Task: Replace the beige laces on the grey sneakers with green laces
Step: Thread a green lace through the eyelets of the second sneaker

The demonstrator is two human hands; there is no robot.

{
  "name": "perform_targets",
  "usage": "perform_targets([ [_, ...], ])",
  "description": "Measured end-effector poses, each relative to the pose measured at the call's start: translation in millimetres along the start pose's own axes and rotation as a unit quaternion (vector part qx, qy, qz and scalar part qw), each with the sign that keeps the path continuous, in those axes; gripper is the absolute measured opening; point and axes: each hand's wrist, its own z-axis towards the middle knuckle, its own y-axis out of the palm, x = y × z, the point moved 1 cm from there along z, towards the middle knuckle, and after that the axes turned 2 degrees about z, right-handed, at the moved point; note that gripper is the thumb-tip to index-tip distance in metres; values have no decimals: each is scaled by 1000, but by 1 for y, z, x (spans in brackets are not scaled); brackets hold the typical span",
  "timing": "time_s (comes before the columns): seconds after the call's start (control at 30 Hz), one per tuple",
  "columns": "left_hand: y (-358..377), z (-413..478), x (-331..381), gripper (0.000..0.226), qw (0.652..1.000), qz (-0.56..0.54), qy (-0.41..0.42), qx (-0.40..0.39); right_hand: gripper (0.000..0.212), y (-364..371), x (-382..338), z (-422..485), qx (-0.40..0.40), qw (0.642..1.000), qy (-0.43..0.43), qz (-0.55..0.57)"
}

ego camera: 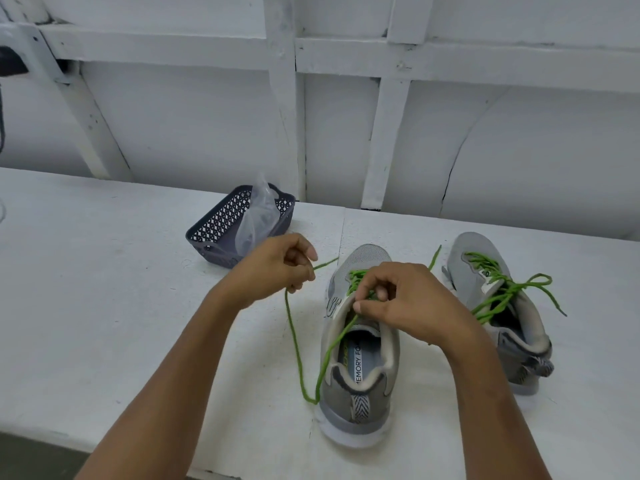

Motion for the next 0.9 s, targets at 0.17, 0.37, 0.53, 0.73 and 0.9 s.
perform_targets([
  [0.17,-8,-16,22,16,989,110,45,-86,7,2,3,2,6,1000,8,-19],
  [0.37,2,-18,21,3,981,157,68,-89,15,1,9,1,-10,1000,23,-18],
  [0.53,7,-19,18,3,978,172,82,-83,13,3,10,2,-8,999,33,-12],
  [0.73,10,-16,17,8,968,213,98,-84,10,6,6,2,0,999,32,-5],
  [0.9,11,-15,14,8,972,195,95,-85,11,5,2,2,-22,1000,21,-2],
])
